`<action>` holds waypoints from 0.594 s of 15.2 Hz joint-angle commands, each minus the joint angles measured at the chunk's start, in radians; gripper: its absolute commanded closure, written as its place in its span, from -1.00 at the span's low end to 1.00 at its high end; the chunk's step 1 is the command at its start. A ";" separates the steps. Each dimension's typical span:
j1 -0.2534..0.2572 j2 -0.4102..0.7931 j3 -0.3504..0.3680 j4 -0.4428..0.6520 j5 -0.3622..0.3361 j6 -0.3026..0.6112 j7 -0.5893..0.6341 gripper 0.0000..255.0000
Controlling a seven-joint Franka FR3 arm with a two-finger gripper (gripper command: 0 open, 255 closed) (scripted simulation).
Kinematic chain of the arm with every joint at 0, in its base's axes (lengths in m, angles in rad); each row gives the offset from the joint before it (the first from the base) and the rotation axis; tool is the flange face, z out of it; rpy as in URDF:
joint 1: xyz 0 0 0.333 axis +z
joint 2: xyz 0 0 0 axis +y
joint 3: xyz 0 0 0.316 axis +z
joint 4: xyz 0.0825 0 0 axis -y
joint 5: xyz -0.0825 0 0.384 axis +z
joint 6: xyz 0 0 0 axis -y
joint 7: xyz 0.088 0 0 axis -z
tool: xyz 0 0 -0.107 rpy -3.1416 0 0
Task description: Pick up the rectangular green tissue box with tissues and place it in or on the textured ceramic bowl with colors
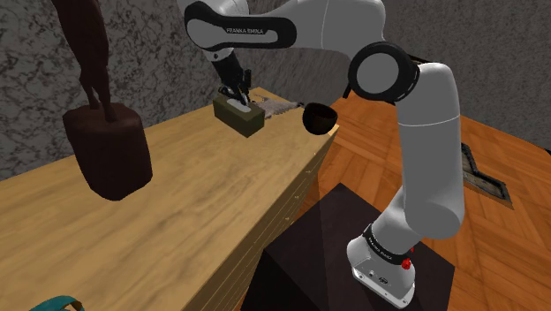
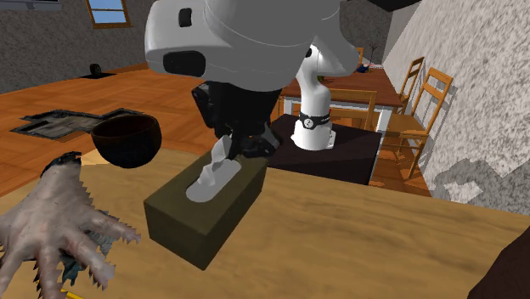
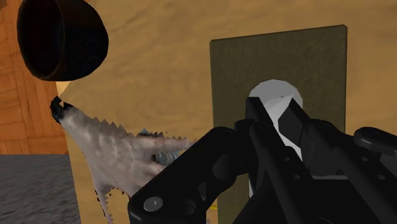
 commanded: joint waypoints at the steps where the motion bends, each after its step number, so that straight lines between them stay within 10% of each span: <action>1: 0.005 0.004 -0.001 0.031 -0.002 -0.026 -0.010 1.00; 9: 0.028 0.029 -0.010 0.179 -0.017 -0.138 -0.059 1.00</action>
